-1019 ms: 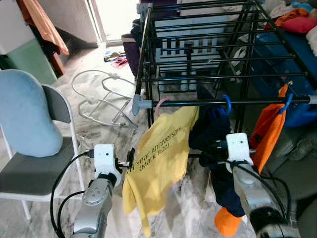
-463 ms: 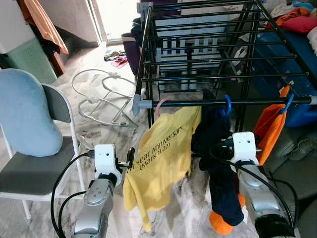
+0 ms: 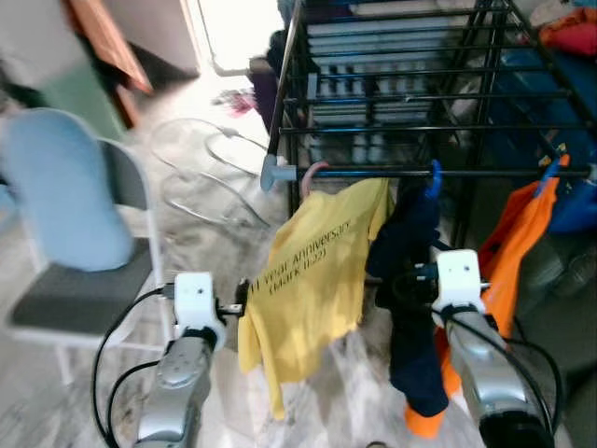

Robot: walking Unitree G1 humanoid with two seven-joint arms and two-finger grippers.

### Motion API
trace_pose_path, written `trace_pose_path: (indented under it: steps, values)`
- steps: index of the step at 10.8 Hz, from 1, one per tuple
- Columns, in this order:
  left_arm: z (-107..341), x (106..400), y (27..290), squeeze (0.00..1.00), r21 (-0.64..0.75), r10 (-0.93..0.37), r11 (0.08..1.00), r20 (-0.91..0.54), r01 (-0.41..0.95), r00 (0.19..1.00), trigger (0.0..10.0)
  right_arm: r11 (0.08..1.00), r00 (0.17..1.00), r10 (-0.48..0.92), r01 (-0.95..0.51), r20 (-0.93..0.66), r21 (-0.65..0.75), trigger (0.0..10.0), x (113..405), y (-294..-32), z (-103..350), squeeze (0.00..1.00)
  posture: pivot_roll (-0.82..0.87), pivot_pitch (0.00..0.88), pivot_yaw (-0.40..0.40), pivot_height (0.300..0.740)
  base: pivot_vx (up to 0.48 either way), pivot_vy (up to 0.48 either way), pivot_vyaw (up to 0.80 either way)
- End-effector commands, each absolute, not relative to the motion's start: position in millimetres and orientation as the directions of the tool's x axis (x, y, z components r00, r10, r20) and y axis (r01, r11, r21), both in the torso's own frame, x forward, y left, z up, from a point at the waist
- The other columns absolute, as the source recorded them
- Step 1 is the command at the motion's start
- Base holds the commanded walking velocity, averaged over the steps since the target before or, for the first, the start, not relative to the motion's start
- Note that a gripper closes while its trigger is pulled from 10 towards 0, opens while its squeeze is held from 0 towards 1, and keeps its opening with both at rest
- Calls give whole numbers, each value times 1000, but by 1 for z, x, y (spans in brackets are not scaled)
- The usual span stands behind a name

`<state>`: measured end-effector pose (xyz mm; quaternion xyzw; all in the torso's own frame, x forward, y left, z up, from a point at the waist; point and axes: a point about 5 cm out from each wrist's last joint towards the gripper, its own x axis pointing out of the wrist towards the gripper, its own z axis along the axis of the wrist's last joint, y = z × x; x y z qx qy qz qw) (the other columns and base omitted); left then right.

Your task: Hang hanger

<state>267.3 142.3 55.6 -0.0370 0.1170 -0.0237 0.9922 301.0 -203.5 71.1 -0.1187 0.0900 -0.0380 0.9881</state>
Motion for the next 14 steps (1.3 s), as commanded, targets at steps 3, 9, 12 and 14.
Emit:
trace_pose_path:
  steps: [3,9,12,14]
  values:
    - [49,264,139,0,-81,-60,996,-264,40,963,10000,973,982,-90,51,-166,-227,10000,301,-199,74,0,-159,0,71,740,-337,0,0]
    - [51,271,142,0,-70,-37,997,-250,21,968,10000,975,981,-67,25,-183,-221,10000,309,-193,73,0,-148,0,62,740,-271,0,0]
    - [52,275,159,0,-75,20,996,-248,-40,969,10000,980,980,-44,6,-192,-197,10000,315,-185,73,0,-129,0,62,740,0,0,0]
    - [49,277,163,0,-67,32,996,-255,-50,966,10000,985,978,-39,3,-207,-171,10000,317,-180,69,0,-134,0,80,740,0,0,0]
